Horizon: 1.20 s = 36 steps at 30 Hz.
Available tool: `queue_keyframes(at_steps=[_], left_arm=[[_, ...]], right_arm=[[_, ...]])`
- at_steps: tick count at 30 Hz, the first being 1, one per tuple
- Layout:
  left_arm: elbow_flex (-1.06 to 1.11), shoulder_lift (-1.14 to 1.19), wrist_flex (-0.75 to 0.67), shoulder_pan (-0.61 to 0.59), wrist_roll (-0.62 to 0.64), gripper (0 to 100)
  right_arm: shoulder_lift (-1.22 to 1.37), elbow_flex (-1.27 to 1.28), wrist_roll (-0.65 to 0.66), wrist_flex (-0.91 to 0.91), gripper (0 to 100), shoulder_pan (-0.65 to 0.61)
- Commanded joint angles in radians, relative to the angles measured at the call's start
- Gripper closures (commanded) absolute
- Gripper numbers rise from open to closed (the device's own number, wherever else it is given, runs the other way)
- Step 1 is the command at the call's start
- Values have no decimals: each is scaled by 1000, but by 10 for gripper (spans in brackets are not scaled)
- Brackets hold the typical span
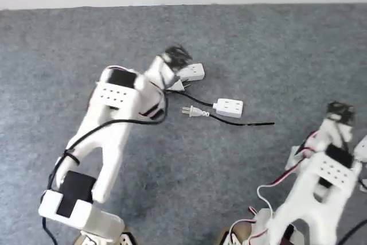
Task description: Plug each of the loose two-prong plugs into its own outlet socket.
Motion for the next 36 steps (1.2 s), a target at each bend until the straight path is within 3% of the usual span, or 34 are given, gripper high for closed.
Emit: queue_keyframes(at_steps=[1,3,5,11,13,19,22,26,30,36], left_arm=[[-48,-5,-3,55,-18,833],[-42,-2,-23,68,3,833],[-25,5,-28,66,74,833],[107,-5,-121,51,269,833],[151,-6,-140,37,304,833],[363,-54,-249,-34,301,833],[510,-152,-348,-86,224,833],[700,-342,-451,-121,218,833],[903,-545,-585,-132,218,833],[1102,-796,-677,-132,210,831]], right_arm=[[-31,43,2,-127,972,-76],[-31,48,-38,-176,972,-125],[-31,38,-169,-219,964,-173],[-30,-25,-479,-237,770,-346],[-28,-58,-549,-245,750,-390],[99,-199,-692,-289,772,-518],[236,-316,-767,-292,770,-565],[412,-482,-824,-285,770,-593],[555,-600,-600,-278,772,-595],[707,-827,137,-31,772,-587]])
